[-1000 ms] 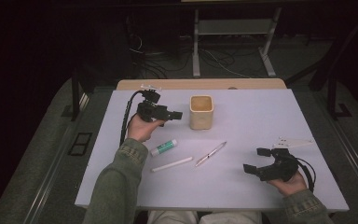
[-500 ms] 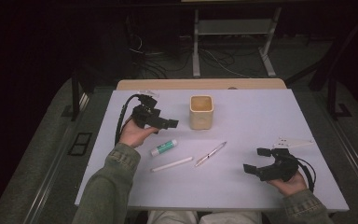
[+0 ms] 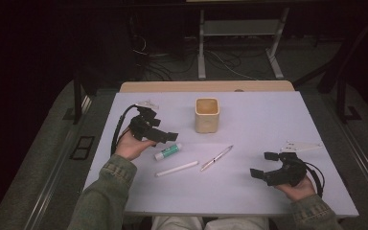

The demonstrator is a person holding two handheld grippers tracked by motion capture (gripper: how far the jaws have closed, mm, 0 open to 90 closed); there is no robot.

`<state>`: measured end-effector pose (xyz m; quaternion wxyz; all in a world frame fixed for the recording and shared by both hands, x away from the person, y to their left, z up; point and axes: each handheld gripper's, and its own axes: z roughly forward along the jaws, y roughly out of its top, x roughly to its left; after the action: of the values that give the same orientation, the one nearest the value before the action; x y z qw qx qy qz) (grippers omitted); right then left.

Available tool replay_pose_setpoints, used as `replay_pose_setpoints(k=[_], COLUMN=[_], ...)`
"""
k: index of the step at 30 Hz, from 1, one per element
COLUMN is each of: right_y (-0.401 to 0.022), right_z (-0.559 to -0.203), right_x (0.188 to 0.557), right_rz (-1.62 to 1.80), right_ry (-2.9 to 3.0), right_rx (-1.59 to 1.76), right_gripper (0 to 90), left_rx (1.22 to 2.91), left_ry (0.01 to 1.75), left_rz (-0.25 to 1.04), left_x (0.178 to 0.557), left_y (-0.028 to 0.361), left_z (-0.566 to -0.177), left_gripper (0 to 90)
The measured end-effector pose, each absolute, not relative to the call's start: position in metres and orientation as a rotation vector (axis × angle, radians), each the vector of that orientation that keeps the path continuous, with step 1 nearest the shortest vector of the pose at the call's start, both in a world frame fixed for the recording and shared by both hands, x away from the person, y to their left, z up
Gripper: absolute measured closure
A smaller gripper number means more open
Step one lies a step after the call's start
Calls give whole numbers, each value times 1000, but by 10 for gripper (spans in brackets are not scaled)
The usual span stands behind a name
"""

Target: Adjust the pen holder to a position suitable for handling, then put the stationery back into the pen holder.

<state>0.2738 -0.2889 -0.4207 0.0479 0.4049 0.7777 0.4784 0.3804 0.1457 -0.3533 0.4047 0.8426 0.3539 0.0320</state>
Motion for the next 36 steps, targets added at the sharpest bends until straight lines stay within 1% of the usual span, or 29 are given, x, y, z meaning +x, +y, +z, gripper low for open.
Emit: replay_pose_setpoints(k=[16,36], right_y=[-289,-289], right_z=[-421,-421], right_x=[274,274], right_rz=[1453,1445], right_ry=[2375,2379], right_rx=[1236,1233], right_gripper=[4,4], left_rx=[2194,2300], left_ry=[871,870], left_rz=[71,18], left_x=[363,364], left_y=[160,168], left_z=[-364,-383], left_gripper=[0,0])
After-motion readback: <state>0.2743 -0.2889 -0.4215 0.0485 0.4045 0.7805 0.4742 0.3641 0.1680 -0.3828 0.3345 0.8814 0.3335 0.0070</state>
